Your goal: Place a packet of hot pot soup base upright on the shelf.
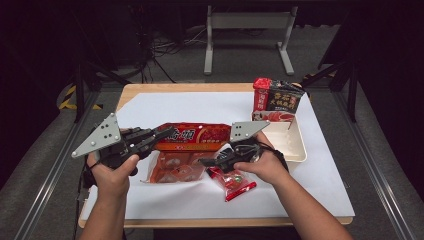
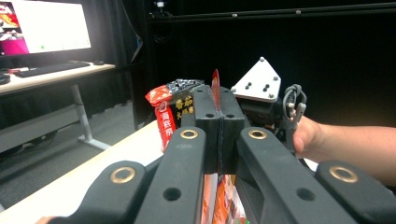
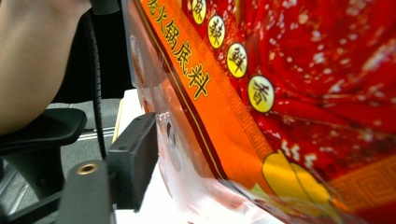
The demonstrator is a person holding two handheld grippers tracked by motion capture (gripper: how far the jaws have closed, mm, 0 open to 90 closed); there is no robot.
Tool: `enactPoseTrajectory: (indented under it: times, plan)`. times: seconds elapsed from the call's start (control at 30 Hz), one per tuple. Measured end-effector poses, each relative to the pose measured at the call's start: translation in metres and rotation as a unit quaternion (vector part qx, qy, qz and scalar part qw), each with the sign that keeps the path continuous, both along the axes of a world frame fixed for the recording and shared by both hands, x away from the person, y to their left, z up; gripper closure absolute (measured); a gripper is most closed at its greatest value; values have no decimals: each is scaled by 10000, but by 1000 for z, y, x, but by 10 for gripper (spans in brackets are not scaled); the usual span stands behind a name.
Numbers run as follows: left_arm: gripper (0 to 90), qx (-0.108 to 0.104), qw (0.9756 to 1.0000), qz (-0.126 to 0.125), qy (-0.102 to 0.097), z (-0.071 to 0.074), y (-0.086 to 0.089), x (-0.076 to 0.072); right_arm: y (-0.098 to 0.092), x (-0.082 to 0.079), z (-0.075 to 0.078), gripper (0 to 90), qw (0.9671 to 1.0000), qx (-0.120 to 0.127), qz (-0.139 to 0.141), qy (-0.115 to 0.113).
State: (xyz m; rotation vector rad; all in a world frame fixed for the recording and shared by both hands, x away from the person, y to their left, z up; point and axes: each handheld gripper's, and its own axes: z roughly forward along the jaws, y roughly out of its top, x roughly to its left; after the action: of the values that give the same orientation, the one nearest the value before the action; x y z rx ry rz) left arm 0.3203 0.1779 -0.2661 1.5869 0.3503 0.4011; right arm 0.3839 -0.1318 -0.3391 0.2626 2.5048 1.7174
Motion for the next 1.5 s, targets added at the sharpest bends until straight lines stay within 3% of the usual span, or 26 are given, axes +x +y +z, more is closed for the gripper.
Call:
enactPoseTrajectory:
  times: [0.1, 0.23, 0.43, 0.57, 0.93, 1.17, 1.27, 1.4, 1.5]
  plan:
    - [900, -26, 10000, 32, -11, 0, 0, -1, 0, -1, -1, 411, 10000, 11, 78, 20]
    - [900, -72, 10000, 62, -22, 0, 1, 0, 2, -2, -3, 428, 9998, 106, 164, 28]
    - [900, -122, 9999, 91, -2, -1, 3, 1, 6, -2, -7, 418, 9995, 198, 228, 71]
    - [900, -136, 9998, 112, -9, -1, 3, 1, 9, -1, -11, 408, 9991, 269, 263, 218]
    - [900, -188, 9998, 24, -31, 0, 2, -1, 10, 0, -17, 355, 9988, 307, 295, 235]
    - [900, -194, 9998, 34, -26, -1, 2, 0, 10, 1, -21, 353, 9978, 417, 361, 365]
    - [900, -211, 9998, 44, -19, -1, 2, 1, 10, 0, -23, 385, 9978, 391, 369, 383]
    - [900, -282, 9996, 47, -34, -2, 3, 1, 10, -2, -22, 543, 9973, 431, 419, 425]
    - [900, -320, 9995, 43, -34, -2, 4, 1, 10, -3, -20, 588, 9967, 505, 480, 425]
